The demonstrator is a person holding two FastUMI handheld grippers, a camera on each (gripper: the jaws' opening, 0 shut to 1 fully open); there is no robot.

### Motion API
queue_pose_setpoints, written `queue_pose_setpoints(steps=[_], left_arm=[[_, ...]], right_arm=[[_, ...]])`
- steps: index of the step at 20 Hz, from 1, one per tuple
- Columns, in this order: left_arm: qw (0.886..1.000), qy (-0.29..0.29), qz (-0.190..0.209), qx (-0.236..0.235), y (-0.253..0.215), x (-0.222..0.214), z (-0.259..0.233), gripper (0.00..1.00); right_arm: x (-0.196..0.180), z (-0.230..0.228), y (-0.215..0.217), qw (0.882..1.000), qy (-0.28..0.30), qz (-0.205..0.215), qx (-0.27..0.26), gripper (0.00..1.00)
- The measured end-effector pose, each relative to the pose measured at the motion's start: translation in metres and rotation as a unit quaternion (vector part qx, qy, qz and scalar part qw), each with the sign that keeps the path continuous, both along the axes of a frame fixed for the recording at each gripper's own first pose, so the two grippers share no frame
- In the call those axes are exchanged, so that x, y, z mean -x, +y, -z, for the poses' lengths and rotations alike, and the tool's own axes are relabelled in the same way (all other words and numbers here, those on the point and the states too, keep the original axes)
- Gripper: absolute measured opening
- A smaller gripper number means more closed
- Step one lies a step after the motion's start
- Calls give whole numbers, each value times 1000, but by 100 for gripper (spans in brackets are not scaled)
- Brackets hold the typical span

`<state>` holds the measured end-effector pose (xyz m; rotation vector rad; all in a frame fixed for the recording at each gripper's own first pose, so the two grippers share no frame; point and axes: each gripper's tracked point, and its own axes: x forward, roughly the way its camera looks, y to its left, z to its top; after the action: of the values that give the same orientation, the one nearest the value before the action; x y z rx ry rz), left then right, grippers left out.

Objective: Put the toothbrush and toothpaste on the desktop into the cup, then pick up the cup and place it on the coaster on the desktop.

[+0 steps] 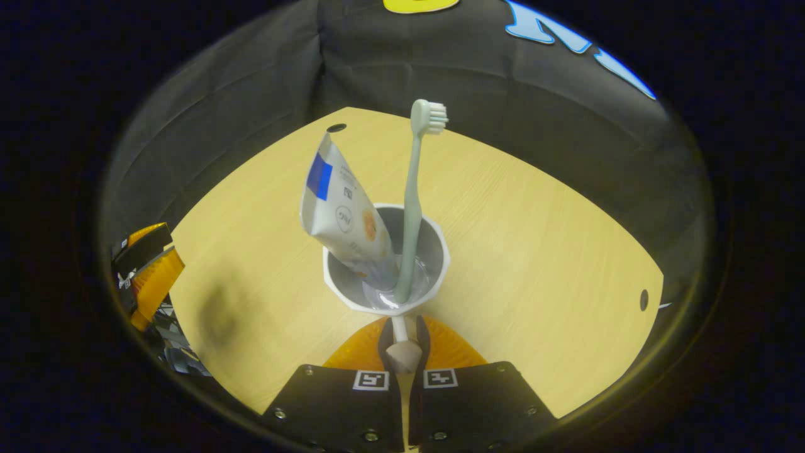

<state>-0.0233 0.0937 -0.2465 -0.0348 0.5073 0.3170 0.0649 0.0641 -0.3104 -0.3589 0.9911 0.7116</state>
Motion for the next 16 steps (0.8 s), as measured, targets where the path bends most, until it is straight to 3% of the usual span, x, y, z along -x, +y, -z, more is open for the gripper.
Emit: queue_pose_setpoints(steps=[12, 16], left_arm=[[1000, 4, -8, 6, 14, 5, 3, 78], [1000, 4, -3, 6, 13, 5, 0, 78]], right_arm=[[-3, 13, 11, 1000, 13, 6, 20, 6], [-3, 11, 12, 1000, 15, 11, 15, 18]])
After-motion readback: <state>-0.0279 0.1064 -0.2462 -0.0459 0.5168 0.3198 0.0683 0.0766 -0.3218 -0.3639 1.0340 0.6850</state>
